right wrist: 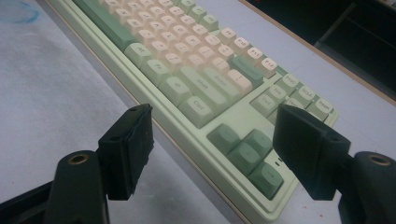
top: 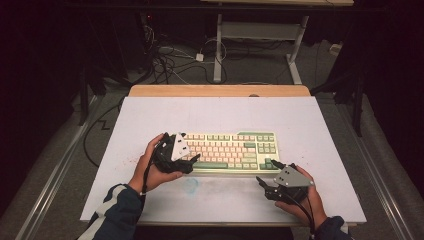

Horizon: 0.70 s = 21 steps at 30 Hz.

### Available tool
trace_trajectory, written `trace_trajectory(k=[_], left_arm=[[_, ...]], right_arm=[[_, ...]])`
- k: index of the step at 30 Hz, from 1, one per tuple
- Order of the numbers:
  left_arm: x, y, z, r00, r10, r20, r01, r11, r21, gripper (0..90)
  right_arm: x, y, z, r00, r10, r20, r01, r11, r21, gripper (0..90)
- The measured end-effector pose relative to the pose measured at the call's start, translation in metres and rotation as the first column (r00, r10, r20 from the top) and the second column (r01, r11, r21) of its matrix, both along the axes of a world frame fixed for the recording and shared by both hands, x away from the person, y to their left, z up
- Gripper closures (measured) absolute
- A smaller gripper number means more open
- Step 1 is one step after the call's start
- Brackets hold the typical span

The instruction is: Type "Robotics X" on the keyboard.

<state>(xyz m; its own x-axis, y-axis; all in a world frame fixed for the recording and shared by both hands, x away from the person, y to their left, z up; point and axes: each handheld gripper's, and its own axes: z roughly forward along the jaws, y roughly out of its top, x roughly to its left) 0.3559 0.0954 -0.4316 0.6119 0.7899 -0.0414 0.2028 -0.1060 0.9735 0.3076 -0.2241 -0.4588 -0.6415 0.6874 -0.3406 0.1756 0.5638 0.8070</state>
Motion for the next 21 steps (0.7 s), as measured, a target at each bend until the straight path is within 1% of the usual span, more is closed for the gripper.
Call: trace_trajectory(k=[2,7,12,14,16,18,21], left_arm=[[-0.001,0.002,-0.001,1.0,0.004,0.003,-0.004,1.0,-0.005,20.0],[-0.006,0.008,-0.004,0.9999,0.011,0.013,-0.012,0.9998,0.017,19.5],[-0.01,0.014,-0.007,0.9997,0.016,0.015,-0.017,0.9998,0.013,19.2],[-0.012,0.017,-0.008,0.9995,0.023,0.02,-0.023,0.9995,0.02,18.4],[-0.013,0.019,-0.009,0.9996,0.021,0.016,-0.022,0.9995,0.022,18.4],[-0.015,0.021,-0.01,0.9991,0.03,0.029,-0.031,0.999,0.033,18.4],[-0.018,0.025,-0.012,0.999,0.034,0.03,-0.035,0.999,0.029,18.4]], right_arm=[[0.0,0.0,0.0,1.0,-0.001,0.0,0.001,1.0,0.002,29.7],[0.0,0.0,0.0,1.0,0.0,0.001,0.0,1.0,0.001,29.8],[0.0,0.001,0.0,1.0,0.0,0.0,0.0,1.0,0.003,29.8],[0.0,0.001,0.0,1.0,0.0,-0.001,0.0,1.0,0.002,29.8],[0.0,0.001,0.0,1.0,0.0,-0.001,0.0,1.0,0.003,29.8],[0.0,0.001,0.0,1.0,0.0,-0.003,0.0,1.0,0.004,29.8],[0.001,0.001,0.0,1.0,-0.001,-0.004,0.001,1.0,0.006,29.8]])
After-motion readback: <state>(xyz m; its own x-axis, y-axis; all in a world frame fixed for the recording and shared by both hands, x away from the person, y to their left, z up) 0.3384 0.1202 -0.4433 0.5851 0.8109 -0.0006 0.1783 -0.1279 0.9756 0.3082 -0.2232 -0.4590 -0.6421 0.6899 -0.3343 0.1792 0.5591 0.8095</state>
